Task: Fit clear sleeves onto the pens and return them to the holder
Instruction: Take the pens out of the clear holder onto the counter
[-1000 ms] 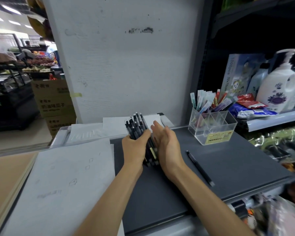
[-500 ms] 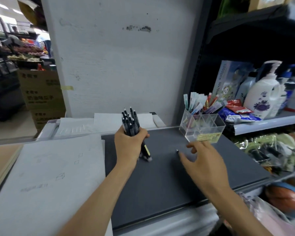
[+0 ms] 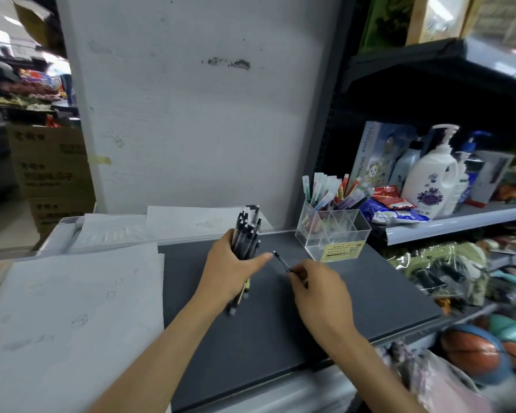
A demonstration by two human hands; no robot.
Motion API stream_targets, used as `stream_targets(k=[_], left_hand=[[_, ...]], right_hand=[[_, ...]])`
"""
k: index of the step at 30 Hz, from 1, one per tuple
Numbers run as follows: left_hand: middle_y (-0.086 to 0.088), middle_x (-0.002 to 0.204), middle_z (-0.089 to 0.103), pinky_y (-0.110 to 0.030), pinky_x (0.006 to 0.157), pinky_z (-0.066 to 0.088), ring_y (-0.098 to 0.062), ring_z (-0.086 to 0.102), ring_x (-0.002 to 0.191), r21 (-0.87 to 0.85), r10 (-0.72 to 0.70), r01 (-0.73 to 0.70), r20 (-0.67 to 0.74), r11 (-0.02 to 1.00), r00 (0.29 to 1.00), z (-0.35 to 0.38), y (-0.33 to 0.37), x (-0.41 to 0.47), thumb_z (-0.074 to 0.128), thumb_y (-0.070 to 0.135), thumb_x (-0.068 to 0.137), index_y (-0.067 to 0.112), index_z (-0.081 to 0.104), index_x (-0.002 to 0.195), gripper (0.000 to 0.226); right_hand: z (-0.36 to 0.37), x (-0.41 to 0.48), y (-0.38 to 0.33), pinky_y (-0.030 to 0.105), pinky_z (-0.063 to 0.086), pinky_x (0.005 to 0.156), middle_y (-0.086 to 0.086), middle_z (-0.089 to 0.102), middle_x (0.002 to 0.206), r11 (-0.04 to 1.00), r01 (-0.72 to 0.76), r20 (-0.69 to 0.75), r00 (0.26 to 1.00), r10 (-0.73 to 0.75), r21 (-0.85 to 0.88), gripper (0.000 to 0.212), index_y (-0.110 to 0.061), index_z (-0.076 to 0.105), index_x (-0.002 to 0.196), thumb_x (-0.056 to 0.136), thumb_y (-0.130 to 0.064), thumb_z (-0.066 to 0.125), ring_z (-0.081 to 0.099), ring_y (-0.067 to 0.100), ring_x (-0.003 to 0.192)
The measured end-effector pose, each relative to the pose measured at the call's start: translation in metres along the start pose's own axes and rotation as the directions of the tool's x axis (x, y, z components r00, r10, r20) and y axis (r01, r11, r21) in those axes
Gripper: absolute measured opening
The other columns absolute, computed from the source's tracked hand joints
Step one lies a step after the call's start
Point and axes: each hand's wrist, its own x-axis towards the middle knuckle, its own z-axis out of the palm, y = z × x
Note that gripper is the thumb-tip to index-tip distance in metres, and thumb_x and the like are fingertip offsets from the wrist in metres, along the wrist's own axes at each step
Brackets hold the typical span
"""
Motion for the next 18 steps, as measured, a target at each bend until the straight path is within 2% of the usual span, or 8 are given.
stream_targets(k=[2, 3, 6, 8, 10, 12, 15, 18], left_hand=[[-0.002, 0.063, 0.069, -0.03, 0.046, 0.054, -0.014, 0.064, 0.051, -0.063, -0.021, 0.021, 0.003, 0.998, 1.0, 0.0, 0.001, -0.001, 0.091, 0.04, 0.076, 0.018, 0.064, 0.085, 0.036], [-0.005, 0.063, 0.07, -0.028, 0.047, 0.054, -0.016, 0.066, 0.05, -0.105, -0.032, 0.03, -0.014, 0.994, 0.999, 0.0, 0.002, -0.001, 0.09, 0.039, 0.077, 0.014, 0.067, 0.084, 0.035], [-0.009, 0.062, 0.072, -0.027, 0.05, 0.054, -0.018, 0.068, 0.05, -0.23, -0.077, 0.049, -0.113, 0.972, 0.991, -0.002, 0.004, -0.002, 0.087, 0.036, 0.082, 0.008, 0.073, 0.081, 0.032], [-0.007, 0.062, 0.072, -0.026, 0.047, 0.053, -0.016, 0.067, 0.051, -0.3, -0.136, 0.076, -0.187, 0.951, 0.973, -0.005, 0.006, 0.0, 0.089, 0.036, 0.08, 0.009, 0.074, 0.078, 0.031], [-0.003, 0.068, 0.075, -0.027, 0.053, 0.057, -0.015, 0.07, 0.058, -0.398, -0.186, 0.085, -0.221, 0.913, 0.957, -0.008, 0.007, 0.002, 0.092, 0.034, 0.077, 0.012, 0.076, 0.081, 0.028], [-0.002, 0.077, 0.078, -0.029, 0.061, 0.062, -0.016, 0.075, 0.069, -0.453, -0.206, 0.085, -0.227, 0.888, 0.952, -0.009, 0.009, 0.003, 0.094, 0.033, 0.074, 0.015, 0.078, 0.087, 0.027], [-0.004, 0.072, 0.076, -0.029, 0.057, 0.059, -0.017, 0.074, 0.065, -0.522, -0.229, 0.092, -0.203, 0.848, 0.952, -0.009, 0.01, 0.002, 0.094, 0.033, 0.073, 0.018, 0.079, 0.08, 0.022], [-0.001, 0.075, 0.077, -0.023, 0.062, 0.057, -0.014, 0.074, 0.071, -0.501, -0.17, 0.047, -0.202, 0.864, 0.965, -0.007, 0.008, 0.002, 0.095, 0.025, 0.073, 0.015, 0.077, 0.085, 0.025]], right_hand=[[0.008, 0.003, -0.005, 0.028, 0.054, 0.073, -0.013, 0.073, 0.089, 0.96, -0.028, -0.008, 0.999, 0.031, 0.278, 0.007, -0.027, 0.073, 0.095, 0.1, -0.028, 0.068, 0.068, 0.005, 0.083], [0.011, 0.004, -0.009, 0.026, 0.055, 0.073, -0.013, 0.074, 0.085, 0.908, -0.049, 0.005, 0.999, 0.051, 0.415, 0.008, -0.028, 0.074, 0.093, 0.099, -0.025, 0.07, 0.068, 0.003, 0.08], [0.021, 0.008, -0.023, 0.034, 0.06, 0.08, -0.01, 0.077, 0.087, 0.728, -0.083, 0.013, 0.995, 0.1, 0.681, 0.008, -0.027, 0.076, 0.096, 0.099, -0.021, 0.071, 0.072, 0.006, 0.082], [0.026, 0.01, -0.034, 0.032, 0.06, 0.084, -0.013, 0.077, 0.09, 0.673, -0.048, -0.011, 0.996, 0.083, 0.738, 0.009, -0.028, 0.076, 0.097, 0.099, -0.02, 0.071, 0.073, 0.004, 0.088], [0.032, 0.011, -0.045, 0.033, 0.062, 0.087, -0.013, 0.078, 0.094, 0.659, -0.006, -0.025, 0.999, 0.037, 0.753, 0.011, -0.027, 0.077, 0.102, 0.099, -0.019, 0.07, 0.074, 0.004, 0.092], [0.036, 0.013, -0.055, 0.039, 0.062, 0.09, -0.01, 0.08, 0.097, 0.619, -0.005, -0.008, 1.0, 0.018, 0.785, 0.016, -0.024, 0.078, 0.107, 0.1, -0.013, 0.069, 0.076, 0.009, 0.095], [0.044, 0.014, -0.063, 0.044, 0.062, 0.092, -0.004, 0.081, 0.099, 0.569, -0.029, 0.015, 0.999, 0.03, 0.822, 0.021, -0.02, 0.081, 0.112, 0.101, -0.009, 0.066, 0.077, 0.015, 0.097], [0.049, 0.012, -0.062, 0.03, 0.06, 0.09, -0.006, 0.078, 0.106, 0.602, 0.039, -0.043, 0.999, -0.008, 0.798, 0.029, -0.028, 0.081, 0.113, 0.102, -0.007, 0.064, 0.075, 0.007, 0.098]])
